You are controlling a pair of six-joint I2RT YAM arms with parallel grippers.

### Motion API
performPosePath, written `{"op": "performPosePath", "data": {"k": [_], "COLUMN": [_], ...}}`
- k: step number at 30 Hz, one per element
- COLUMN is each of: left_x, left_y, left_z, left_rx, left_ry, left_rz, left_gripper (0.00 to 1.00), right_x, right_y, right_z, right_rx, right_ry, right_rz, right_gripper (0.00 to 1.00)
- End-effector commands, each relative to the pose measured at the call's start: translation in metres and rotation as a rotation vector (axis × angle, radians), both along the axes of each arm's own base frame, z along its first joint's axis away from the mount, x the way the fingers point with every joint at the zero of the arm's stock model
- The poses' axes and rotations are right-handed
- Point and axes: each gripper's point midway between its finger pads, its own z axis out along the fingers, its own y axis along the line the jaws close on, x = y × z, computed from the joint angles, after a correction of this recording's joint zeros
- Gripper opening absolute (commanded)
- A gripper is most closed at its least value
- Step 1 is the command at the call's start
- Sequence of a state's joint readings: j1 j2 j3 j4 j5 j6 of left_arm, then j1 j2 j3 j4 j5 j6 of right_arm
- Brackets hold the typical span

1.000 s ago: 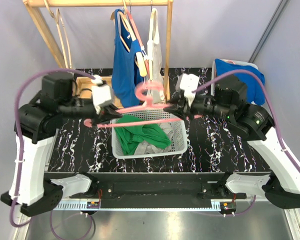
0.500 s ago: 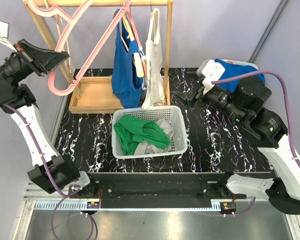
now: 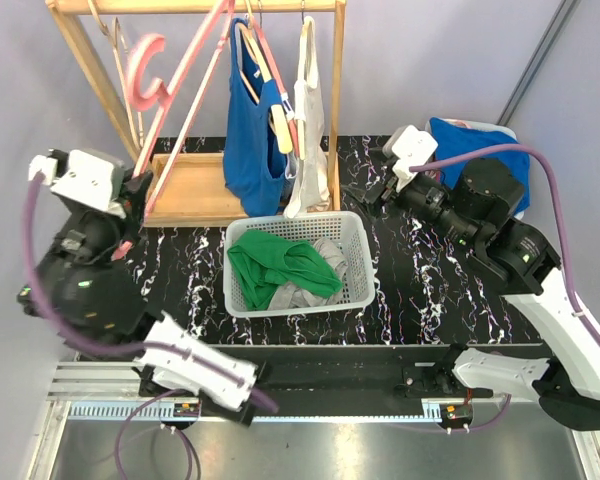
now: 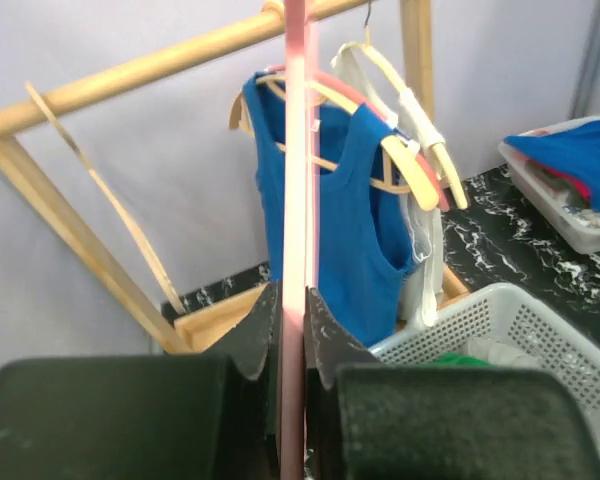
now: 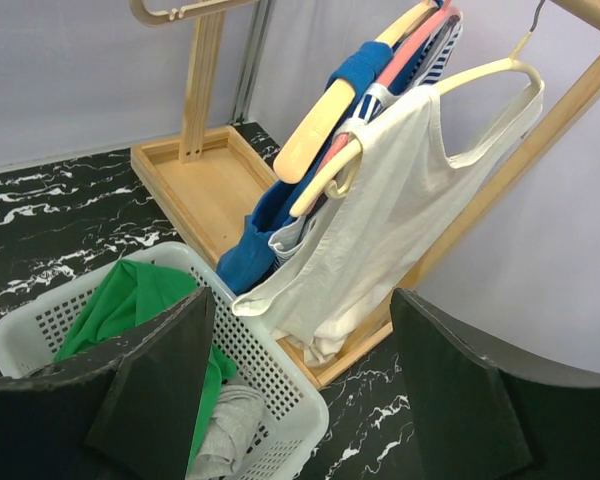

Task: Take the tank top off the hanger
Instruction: Place the hanger at the clothesline.

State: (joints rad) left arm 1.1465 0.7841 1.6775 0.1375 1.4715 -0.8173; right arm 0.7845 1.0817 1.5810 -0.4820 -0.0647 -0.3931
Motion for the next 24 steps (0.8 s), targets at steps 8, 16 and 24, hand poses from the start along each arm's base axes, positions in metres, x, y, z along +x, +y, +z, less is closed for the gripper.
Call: {"op": "performPosePath", "data": {"k": [8, 16, 24], "left_x": [0.013, 0.019, 0.022], "left_y": [0.047, 0.071, 0.088], "left_z": [-0.061, -0.027, 0.000], "left_rx": [-0.156, -0.268, -0.414], "left_ry": [0.121, 0.008, -0.048], "left_rz": [0.169, 0.354, 0.309], "left_gripper": [0.00, 0.00, 0.00], "right_x": [-0.023, -0.039, -0.048], "right_y": [-0.001, -0.018, -0.001], "right_z": [0.027, 0.033, 0.023], "right_rx": [0.131, 0.167, 0.173], "right_ry": [-0.024, -0.041, 0.010], "right_rz": [0.073, 0.071, 0.165], "right_gripper": [0.79, 0.79, 0.78]}}
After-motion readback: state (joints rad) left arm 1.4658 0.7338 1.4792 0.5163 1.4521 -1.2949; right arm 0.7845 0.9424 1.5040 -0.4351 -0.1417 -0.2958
